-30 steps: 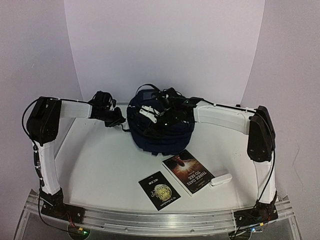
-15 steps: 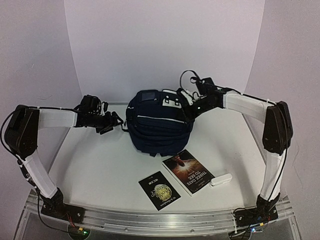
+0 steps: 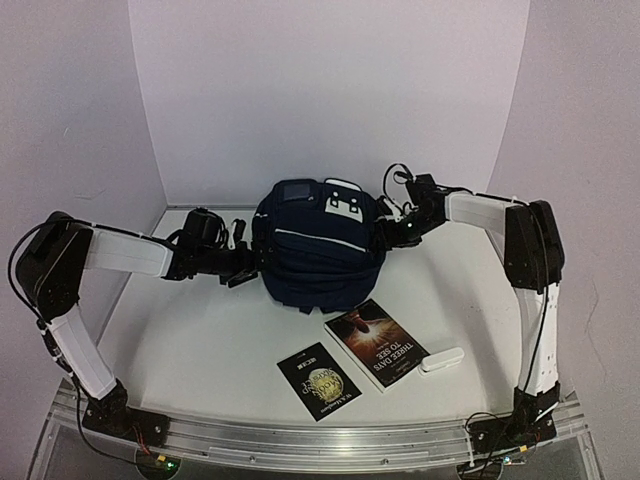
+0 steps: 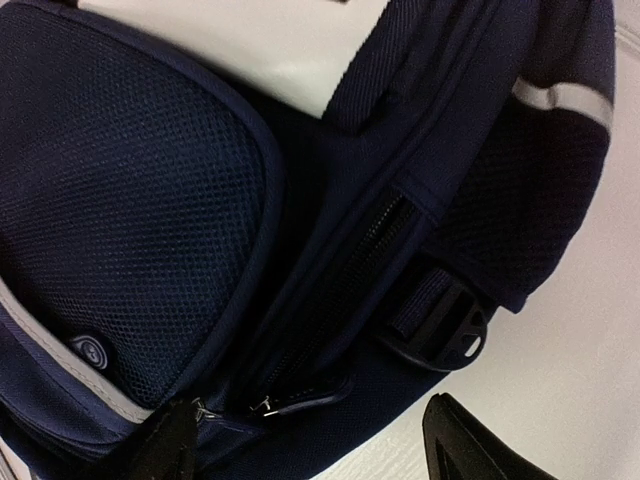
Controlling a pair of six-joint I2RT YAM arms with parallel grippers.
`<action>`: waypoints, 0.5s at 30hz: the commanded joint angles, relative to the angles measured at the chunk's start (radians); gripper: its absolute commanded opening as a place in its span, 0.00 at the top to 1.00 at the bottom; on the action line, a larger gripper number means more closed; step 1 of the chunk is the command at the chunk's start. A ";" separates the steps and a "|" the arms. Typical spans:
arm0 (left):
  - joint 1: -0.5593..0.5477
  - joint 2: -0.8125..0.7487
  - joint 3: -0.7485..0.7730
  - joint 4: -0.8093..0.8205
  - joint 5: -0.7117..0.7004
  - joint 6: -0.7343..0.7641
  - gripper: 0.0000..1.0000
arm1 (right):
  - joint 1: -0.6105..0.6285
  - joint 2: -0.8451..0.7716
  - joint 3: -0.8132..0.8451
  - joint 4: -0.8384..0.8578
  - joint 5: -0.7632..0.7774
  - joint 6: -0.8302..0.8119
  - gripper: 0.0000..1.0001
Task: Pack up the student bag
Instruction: Adjust the student bag at the center of the board.
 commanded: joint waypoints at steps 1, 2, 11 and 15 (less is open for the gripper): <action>-0.001 0.066 0.022 0.105 0.034 -0.040 0.19 | 0.000 0.045 0.019 -0.019 -0.162 0.071 0.25; -0.001 0.081 0.031 0.103 0.034 -0.041 0.20 | 0.000 0.049 0.011 -0.018 -0.193 0.083 0.26; 0.057 0.179 0.104 0.008 -0.034 -0.046 0.50 | 0.069 -0.034 -0.149 0.029 -0.326 0.133 0.29; 0.093 0.192 0.101 -0.010 -0.037 -0.046 0.69 | 0.096 -0.073 -0.165 0.036 -0.342 0.150 0.28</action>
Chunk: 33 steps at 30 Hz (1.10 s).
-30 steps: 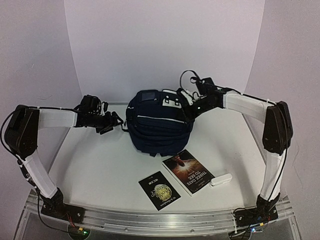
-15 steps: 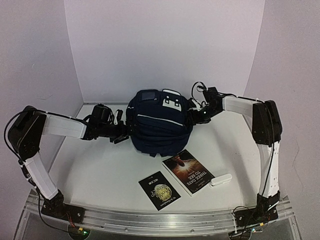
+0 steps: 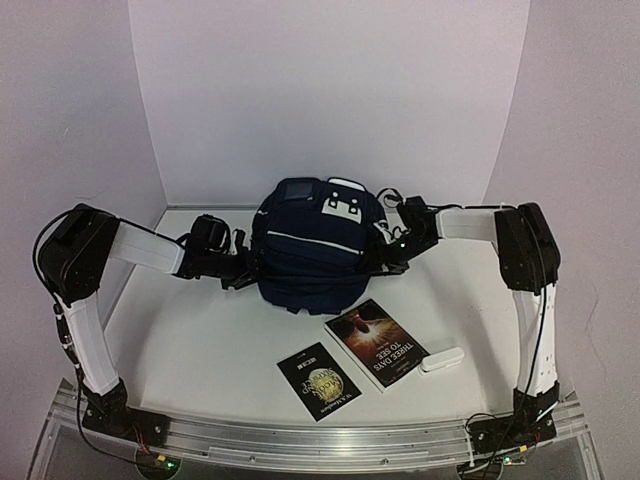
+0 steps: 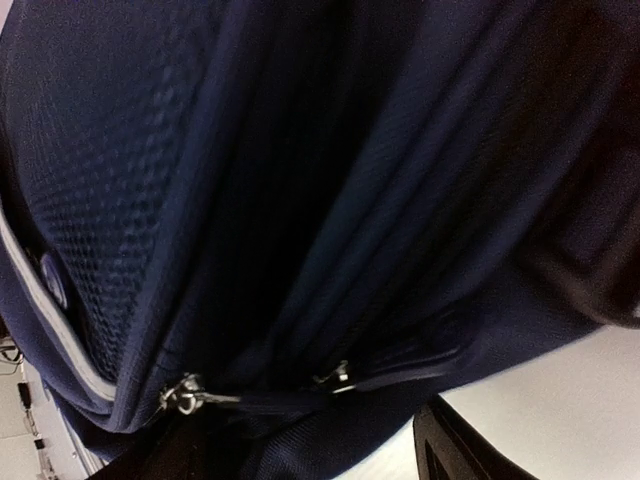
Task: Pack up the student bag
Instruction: Adjust the student bag at the center of the board.
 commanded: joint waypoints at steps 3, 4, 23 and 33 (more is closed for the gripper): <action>0.047 0.031 0.036 -0.047 -0.051 0.007 0.78 | 0.057 -0.127 -0.023 -0.009 -0.065 0.017 0.27; 0.048 0.033 0.034 -0.056 -0.058 0.009 0.80 | 0.055 -0.148 -0.027 -0.010 -0.056 0.008 0.27; 0.206 0.047 0.140 -0.234 -0.112 0.146 0.95 | 0.045 -0.194 0.058 -0.080 0.212 -0.247 0.42; 0.228 -0.014 0.132 -0.215 -0.025 0.166 0.70 | 0.145 -0.123 0.101 -0.079 0.344 -0.381 0.58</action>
